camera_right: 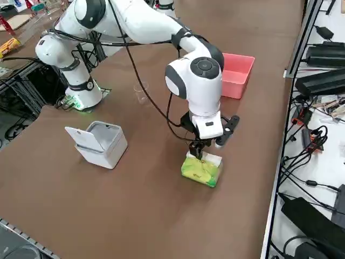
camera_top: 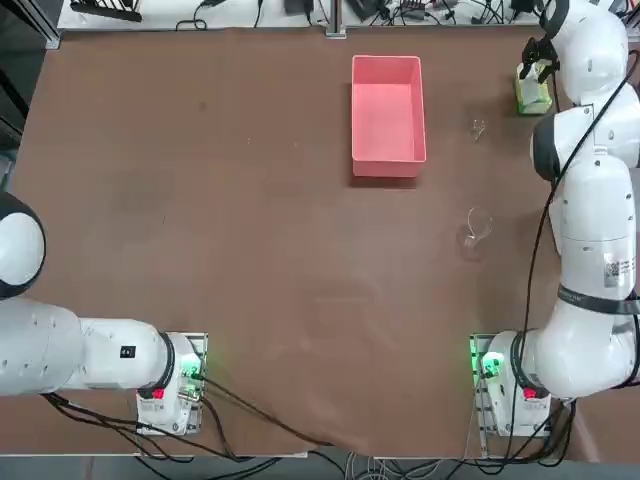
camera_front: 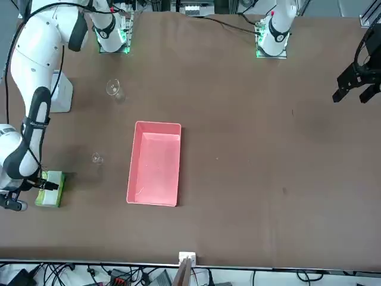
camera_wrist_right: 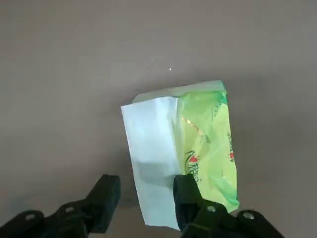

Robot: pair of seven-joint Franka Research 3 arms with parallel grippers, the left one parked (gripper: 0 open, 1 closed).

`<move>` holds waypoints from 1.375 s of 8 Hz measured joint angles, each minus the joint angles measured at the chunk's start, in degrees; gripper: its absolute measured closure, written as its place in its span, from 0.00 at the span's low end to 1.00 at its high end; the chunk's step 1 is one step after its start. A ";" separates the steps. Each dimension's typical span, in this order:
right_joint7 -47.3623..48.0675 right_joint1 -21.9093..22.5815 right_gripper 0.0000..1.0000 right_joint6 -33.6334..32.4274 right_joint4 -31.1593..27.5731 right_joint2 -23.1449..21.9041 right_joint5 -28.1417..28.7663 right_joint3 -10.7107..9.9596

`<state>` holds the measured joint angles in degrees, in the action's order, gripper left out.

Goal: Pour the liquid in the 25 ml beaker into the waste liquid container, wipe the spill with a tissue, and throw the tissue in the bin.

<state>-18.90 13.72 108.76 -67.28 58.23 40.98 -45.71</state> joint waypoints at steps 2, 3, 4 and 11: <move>0.00 -0.05 0.33 0.00 0.00 0.04 -0.21 0.00; 0.00 -0.09 0.33 0.00 0.00 0.14 -0.23 0.00; 0.00 -0.13 0.33 0.01 0.00 0.30 -0.28 0.00; 0.00 -0.17 0.38 0.00 0.00 0.87 -1.93 0.00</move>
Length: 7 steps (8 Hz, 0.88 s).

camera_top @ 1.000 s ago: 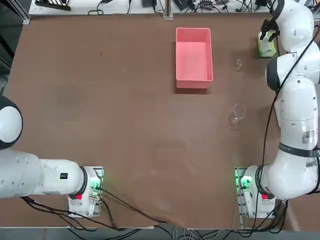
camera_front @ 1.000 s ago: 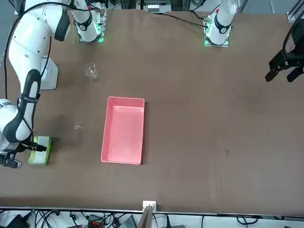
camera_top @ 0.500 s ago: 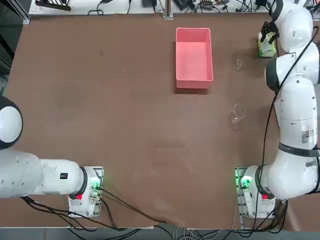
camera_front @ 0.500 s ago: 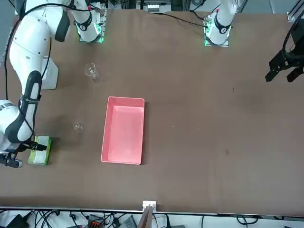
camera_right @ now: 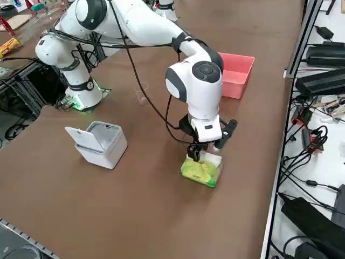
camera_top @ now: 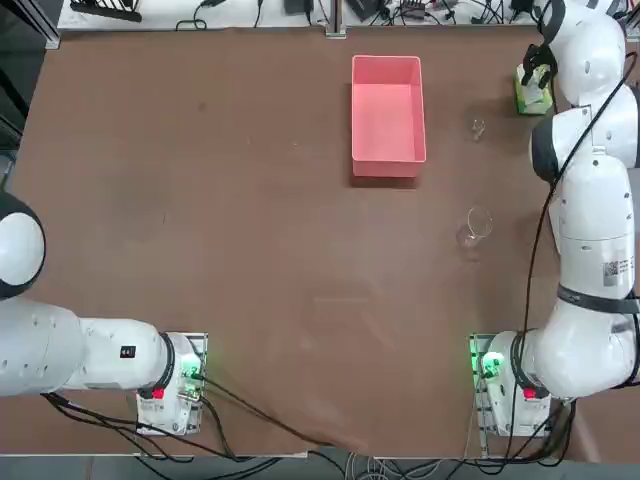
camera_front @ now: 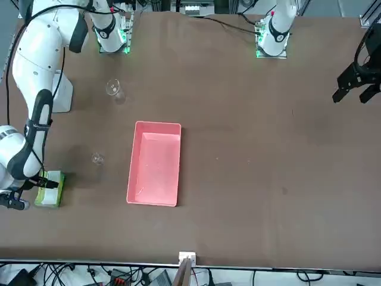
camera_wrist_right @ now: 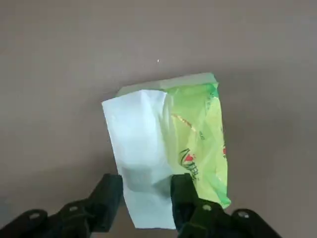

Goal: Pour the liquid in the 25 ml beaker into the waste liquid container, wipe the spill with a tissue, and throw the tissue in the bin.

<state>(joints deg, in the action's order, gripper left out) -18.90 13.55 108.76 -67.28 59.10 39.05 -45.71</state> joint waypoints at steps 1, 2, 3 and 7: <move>0.00 0.00 0.50 -0.01 0.00 0.00 -0.02 0.00; 0.00 0.00 0.52 -0.02 0.00 0.00 -0.04 0.00; 0.00 0.00 0.56 -0.03 0.00 0.00 -0.07 0.00; 0.00 -0.03 0.70 -0.03 0.00 0.00 -1.73 0.00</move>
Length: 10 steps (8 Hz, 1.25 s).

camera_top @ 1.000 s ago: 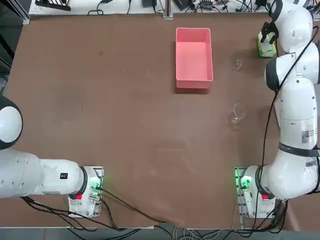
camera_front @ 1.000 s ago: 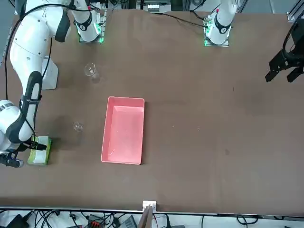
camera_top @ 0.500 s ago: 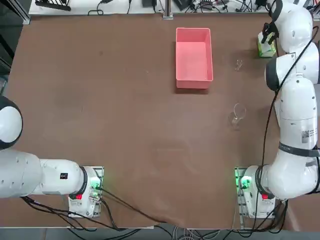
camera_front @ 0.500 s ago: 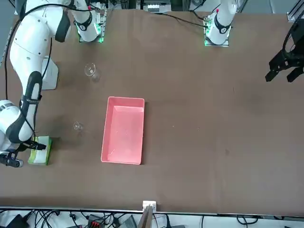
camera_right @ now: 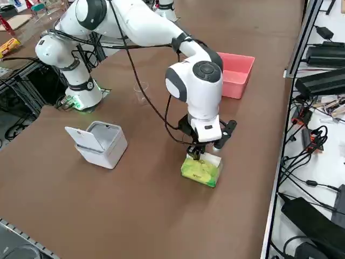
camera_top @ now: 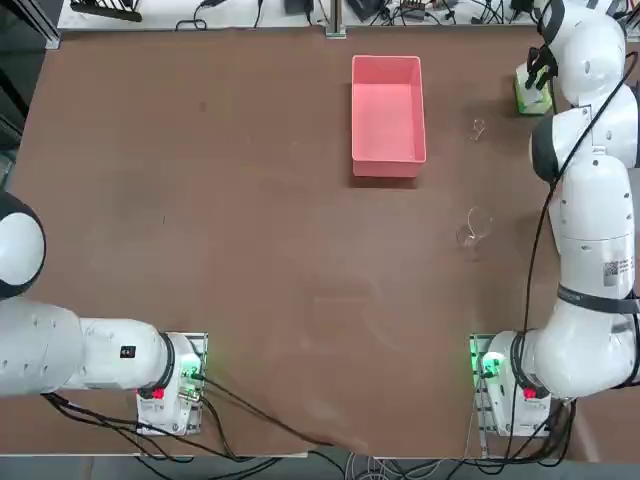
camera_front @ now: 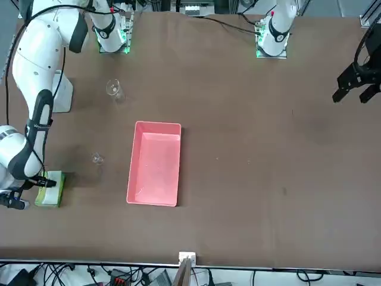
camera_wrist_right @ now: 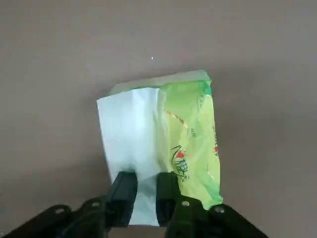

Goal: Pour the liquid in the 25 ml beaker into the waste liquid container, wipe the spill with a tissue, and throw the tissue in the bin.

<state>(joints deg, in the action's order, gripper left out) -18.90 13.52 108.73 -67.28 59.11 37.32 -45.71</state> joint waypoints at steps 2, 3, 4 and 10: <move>-0.02 -0.04 0.79 0.00 0.00 0.00 -1.27 0.00; -0.02 -0.07 0.81 0.00 0.00 0.01 -1.50 0.00; -0.02 -0.11 0.83 0.00 0.00 0.01 -1.55 0.00; -0.03 -0.15 0.96 0.00 0.31 0.00 -1.60 0.00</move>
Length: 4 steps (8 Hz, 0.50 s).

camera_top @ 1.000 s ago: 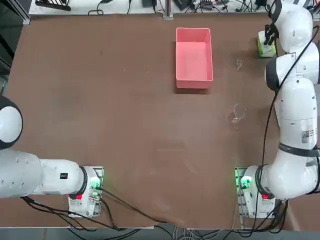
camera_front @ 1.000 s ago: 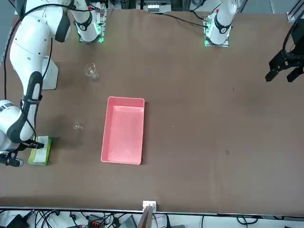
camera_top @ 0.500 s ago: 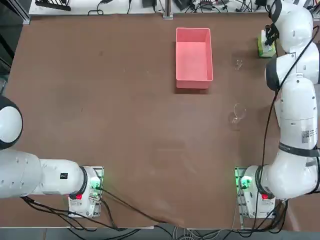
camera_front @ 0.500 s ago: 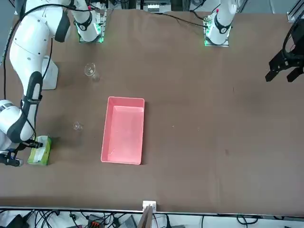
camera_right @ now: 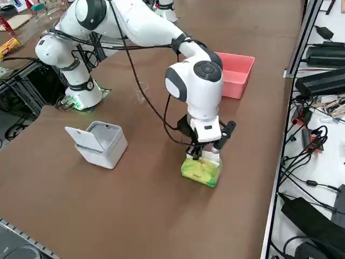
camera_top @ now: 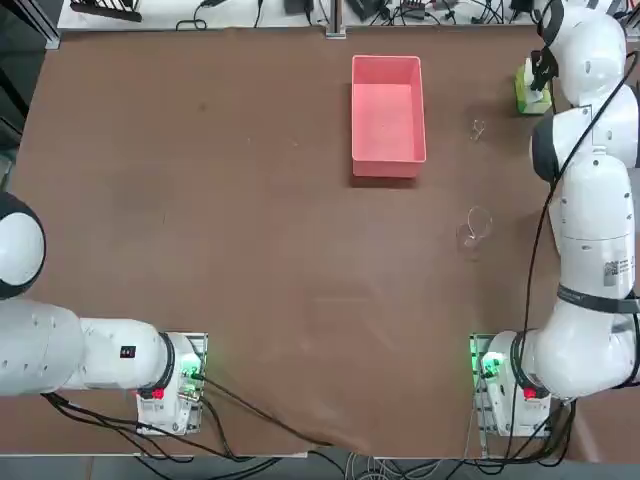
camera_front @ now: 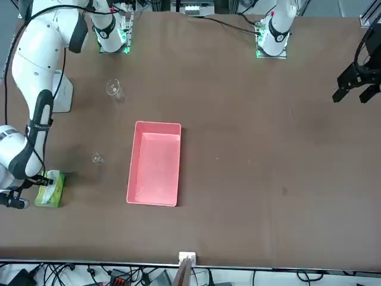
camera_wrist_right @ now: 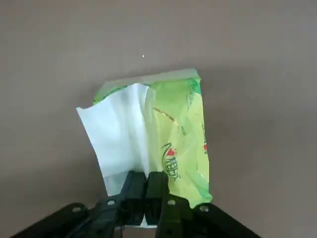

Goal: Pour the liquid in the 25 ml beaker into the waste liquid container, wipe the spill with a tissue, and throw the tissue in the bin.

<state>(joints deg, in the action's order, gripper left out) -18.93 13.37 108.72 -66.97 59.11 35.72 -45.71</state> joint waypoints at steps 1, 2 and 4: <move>0.00 0.00 0.96 -0.13 0.23 0.00 -0.01 -0.02; 0.00 0.00 0.96 -0.32 0.39 -0.01 -0.04 -0.03; 0.00 0.00 0.97 -1.03 0.59 -0.03 -0.08 -0.08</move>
<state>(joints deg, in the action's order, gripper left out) -18.93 13.37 107.70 -66.37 59.08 35.64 -45.79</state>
